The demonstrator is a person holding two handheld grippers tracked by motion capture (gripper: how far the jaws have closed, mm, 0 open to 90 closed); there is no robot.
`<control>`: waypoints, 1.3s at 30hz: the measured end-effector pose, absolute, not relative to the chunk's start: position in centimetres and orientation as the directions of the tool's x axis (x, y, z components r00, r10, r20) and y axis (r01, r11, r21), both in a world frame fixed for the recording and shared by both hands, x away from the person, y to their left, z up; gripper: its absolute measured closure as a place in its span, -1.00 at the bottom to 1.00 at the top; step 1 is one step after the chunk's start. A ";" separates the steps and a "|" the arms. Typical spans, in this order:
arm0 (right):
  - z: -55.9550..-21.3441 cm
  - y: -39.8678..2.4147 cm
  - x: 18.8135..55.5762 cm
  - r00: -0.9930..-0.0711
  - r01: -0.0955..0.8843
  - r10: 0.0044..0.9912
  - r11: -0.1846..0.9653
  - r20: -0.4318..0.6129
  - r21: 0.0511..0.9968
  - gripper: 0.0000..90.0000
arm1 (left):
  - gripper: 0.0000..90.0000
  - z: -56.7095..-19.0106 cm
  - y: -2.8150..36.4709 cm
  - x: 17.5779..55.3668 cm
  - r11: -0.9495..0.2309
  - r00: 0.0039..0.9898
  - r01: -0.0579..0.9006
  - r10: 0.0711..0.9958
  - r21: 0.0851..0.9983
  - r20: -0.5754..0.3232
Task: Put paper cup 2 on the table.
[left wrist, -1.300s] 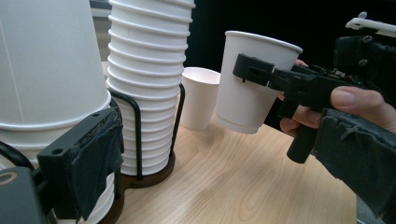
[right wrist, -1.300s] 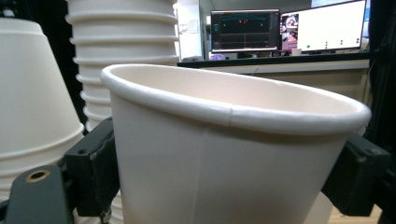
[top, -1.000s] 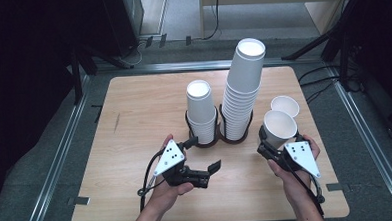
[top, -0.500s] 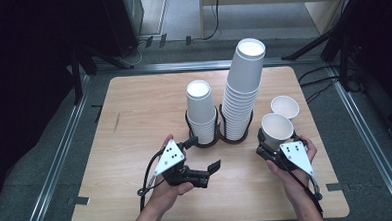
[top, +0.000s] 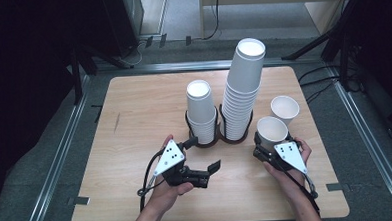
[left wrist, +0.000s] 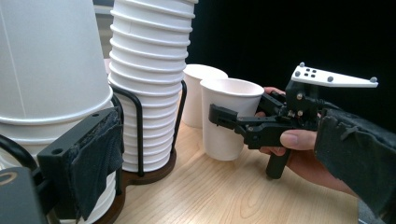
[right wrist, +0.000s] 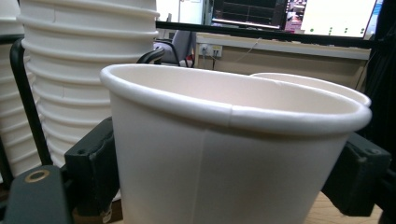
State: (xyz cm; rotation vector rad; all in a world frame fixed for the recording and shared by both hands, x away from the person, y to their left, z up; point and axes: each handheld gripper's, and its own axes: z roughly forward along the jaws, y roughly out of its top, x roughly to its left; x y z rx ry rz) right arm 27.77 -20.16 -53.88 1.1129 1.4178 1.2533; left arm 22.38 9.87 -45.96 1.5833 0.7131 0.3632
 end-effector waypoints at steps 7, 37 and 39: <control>-54.4 -19.8 27.9 -0.194 0.064 0.978 0.096 -0.081 0.993 -0.70 | -0.96 -45.9 10.0 22.4 -0.005 0.754 0.229 0.634 0.973 -0.174; -54.7 -20.4 27.4 -0.200 0.141 0.972 0.150 -0.120 0.979 -0.76 | -0.96 -46.1 9.7 22.6 -0.012 0.756 0.240 0.629 0.971 -0.179; -54.7 -20.4 27.4 -0.208 0.145 0.971 0.151 -0.119 0.978 -0.76 | -0.96 -46.1 9.8 22.6 -0.013 0.755 0.239 0.632 0.971 -0.177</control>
